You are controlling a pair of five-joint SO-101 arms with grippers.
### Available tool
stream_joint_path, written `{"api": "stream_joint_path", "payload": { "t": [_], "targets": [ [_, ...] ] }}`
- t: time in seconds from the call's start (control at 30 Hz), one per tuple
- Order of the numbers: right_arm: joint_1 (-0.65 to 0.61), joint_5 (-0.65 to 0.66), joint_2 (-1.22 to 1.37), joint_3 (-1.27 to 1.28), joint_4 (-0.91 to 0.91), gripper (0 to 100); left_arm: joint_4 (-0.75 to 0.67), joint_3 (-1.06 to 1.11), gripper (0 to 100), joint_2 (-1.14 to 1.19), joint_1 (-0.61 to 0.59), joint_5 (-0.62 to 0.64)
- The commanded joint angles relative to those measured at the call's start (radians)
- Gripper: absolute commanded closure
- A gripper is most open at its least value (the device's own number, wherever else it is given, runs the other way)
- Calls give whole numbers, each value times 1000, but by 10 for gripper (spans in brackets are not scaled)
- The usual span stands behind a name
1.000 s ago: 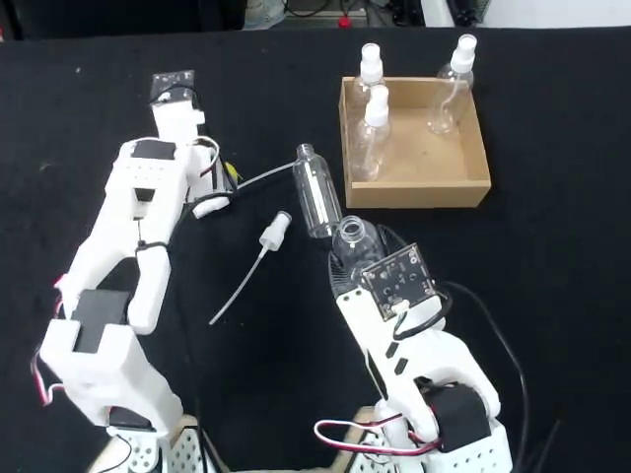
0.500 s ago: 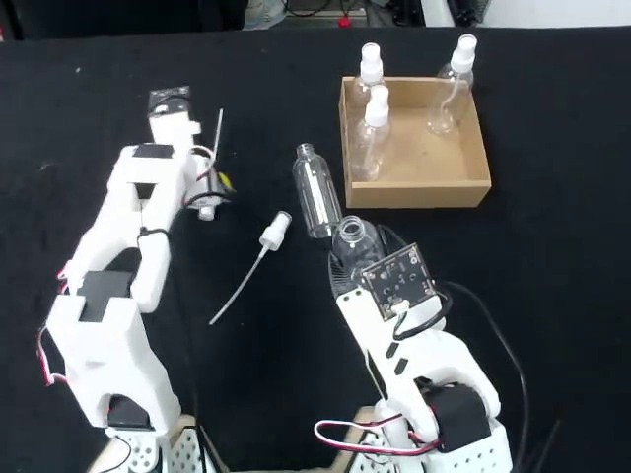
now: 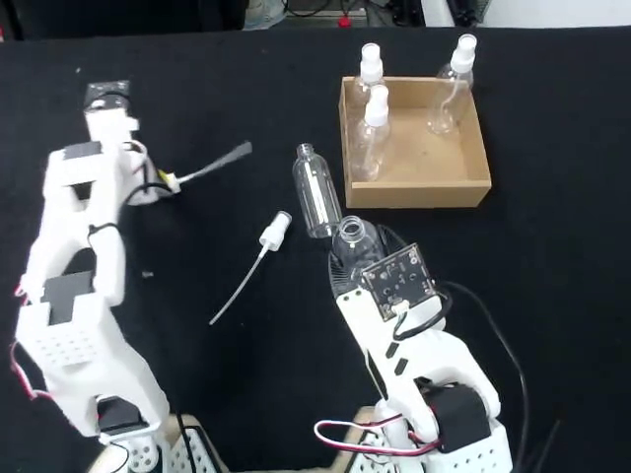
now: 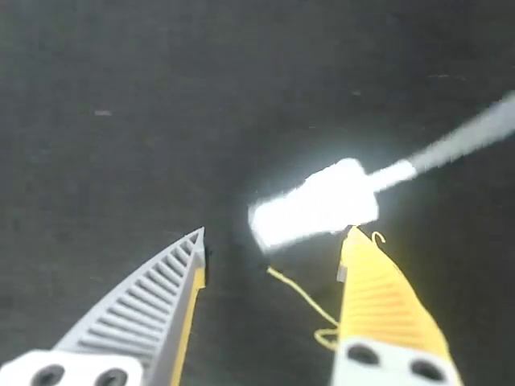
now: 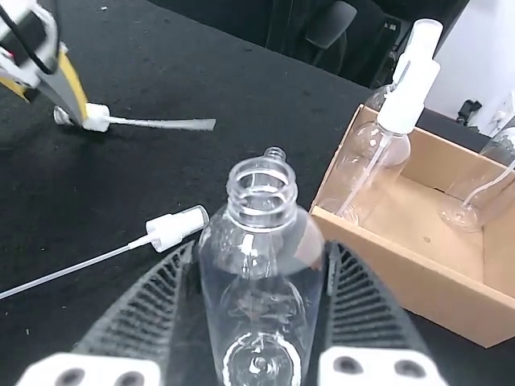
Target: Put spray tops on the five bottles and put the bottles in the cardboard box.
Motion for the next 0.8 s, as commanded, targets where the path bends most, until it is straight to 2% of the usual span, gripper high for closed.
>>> {"api": "stream_joint_path", "payload": {
  "t": [0.0, 0.1, 0.17, 0.23, 0.37, 0.5, 0.67, 0.77],
  "targets": [
    [-12, 6, -96, -7, -20, 871, -61, -101, 743, -3, -84, -5],
    [-12, 6, -96, -7, -20, 871, -101, -119, 743, 26, -87, 106],
    [-12, 6, -96, -7, -20, 871, -78, -156, 743, 40, -85, 207],
    [-12, 6, -96, -5, -20, 871, 6, -217, 743, 40, -84, 313],
    [-12, 6, -96, -5, -20, 871, 281, -410, 743, 46, -84, 471],
    [-12, 6, -96, -5, -20, 871, 437, -516, 740, 57, -39, 523],
    [-12, 6, -96, -5, -20, 871, 443, -516, 739, 110, 91, 532],
    [-12, 6, -96, -5, -18, 871, 440, -524, 739, 173, 134, 623]
  ]
}}
